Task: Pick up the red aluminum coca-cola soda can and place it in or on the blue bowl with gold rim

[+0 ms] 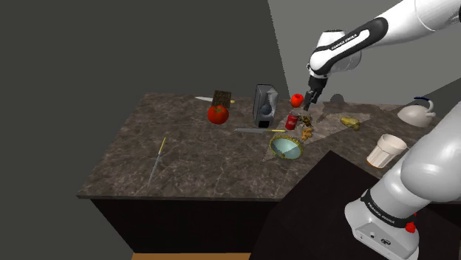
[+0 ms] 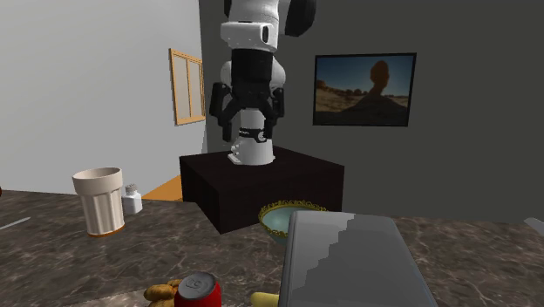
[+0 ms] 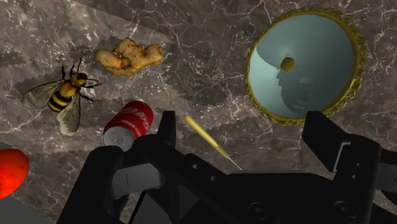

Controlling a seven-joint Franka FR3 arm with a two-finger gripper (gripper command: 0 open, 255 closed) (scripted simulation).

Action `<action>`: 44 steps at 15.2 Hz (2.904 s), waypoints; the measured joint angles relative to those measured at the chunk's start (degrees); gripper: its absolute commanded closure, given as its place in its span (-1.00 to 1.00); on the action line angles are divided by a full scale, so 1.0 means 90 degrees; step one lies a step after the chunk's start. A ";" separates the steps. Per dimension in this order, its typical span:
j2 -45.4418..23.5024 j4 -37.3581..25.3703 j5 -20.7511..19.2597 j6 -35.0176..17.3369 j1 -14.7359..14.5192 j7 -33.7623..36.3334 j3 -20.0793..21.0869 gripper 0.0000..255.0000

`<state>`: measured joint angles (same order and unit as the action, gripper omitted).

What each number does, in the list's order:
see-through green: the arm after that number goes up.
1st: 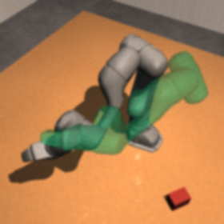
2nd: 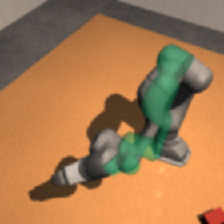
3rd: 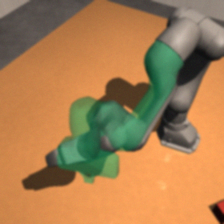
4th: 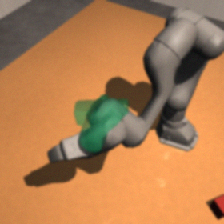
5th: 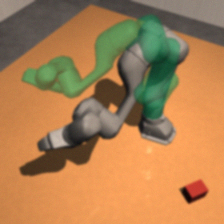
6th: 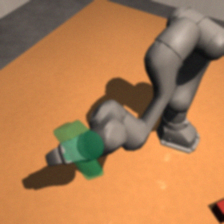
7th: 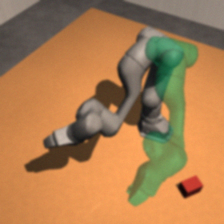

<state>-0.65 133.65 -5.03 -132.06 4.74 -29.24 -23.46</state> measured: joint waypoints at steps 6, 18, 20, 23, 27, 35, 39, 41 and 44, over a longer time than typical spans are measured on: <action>-0.1653 -0.1006 0.1009 -0.0613 0.0376 -0.0982 0.0040 -1.00; -0.4600 -0.3902 0.2197 -0.0690 0.1619 -0.2063 0.0710 -1.00; -0.4864 -0.4154 0.2251 -0.0705 0.1710 -0.2102 0.0769 -1.00; -0.5108 -0.4285 0.2307 -0.0822 0.1773 -0.2135 0.0831 -1.00; -0.5338 -0.4363 0.2359 -0.0976 0.1818 -0.2161 0.0891 -1.00; -0.5377 -0.4400 0.2366 -0.0984 0.1827 -0.2161 0.0900 1.00; -0.5378 -0.4404 0.2366 -0.0980 0.1826 -0.2161 0.0902 1.00; -0.5379 -0.4405 0.2366 -0.0979 0.1826 -0.2160 0.0902 1.00; -0.5344 -0.4383 0.2359 -0.0963 0.1819 -0.2157 0.0892 1.00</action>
<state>-48.74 94.20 16.20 -140.72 21.11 -48.65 -15.42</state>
